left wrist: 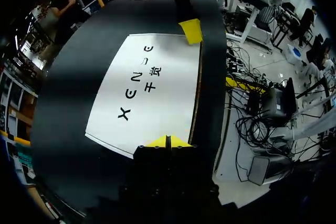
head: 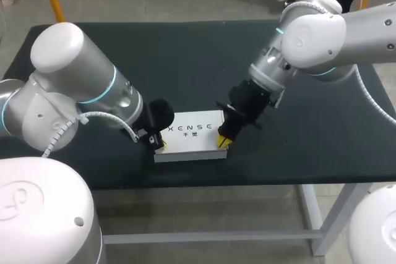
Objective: Assemble the packaging by folding the flat box into shape, placing the metal phone stand inside, and closing the box properly
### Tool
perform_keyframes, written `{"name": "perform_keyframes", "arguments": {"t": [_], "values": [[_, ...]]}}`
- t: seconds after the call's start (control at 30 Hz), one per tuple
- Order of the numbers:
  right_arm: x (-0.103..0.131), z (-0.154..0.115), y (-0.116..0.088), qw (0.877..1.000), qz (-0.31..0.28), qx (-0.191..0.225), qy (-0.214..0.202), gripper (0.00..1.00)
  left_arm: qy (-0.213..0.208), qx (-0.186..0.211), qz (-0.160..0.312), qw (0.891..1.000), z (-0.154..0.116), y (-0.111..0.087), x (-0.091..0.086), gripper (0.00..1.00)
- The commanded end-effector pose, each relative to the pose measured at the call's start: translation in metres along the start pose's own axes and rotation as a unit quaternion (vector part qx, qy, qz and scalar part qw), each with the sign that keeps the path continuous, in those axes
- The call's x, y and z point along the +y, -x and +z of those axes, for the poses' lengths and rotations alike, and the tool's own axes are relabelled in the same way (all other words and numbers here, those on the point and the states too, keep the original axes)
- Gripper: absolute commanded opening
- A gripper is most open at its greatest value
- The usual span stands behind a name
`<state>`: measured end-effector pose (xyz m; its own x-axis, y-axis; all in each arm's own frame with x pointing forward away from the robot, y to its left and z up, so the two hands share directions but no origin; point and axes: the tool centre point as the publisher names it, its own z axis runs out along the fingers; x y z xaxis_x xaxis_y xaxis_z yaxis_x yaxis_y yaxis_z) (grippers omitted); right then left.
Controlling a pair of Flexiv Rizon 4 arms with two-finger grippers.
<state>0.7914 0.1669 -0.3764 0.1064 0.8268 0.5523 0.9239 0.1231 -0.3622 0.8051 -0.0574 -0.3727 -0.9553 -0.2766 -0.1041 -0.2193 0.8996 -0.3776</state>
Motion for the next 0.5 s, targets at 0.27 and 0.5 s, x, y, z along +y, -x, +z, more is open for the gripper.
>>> {"name": "perform_keyframes", "arguments": {"t": [0.27, 0.5], "values": [[-0.002, -0.013, -0.008, 1.0, -0.027, 0.01, 0.007, 0.0, -0.004, -0.016, 0.004, 1.0, -0.008, -0.004, -0.008, 0.0], [-0.013, -0.051, -0.024, 0.994, -0.079, 0.018, 0.067, 0.22, 0.004, -0.031, -0.011, 0.999, -0.033, -0.019, -0.03, 1.0]]}}
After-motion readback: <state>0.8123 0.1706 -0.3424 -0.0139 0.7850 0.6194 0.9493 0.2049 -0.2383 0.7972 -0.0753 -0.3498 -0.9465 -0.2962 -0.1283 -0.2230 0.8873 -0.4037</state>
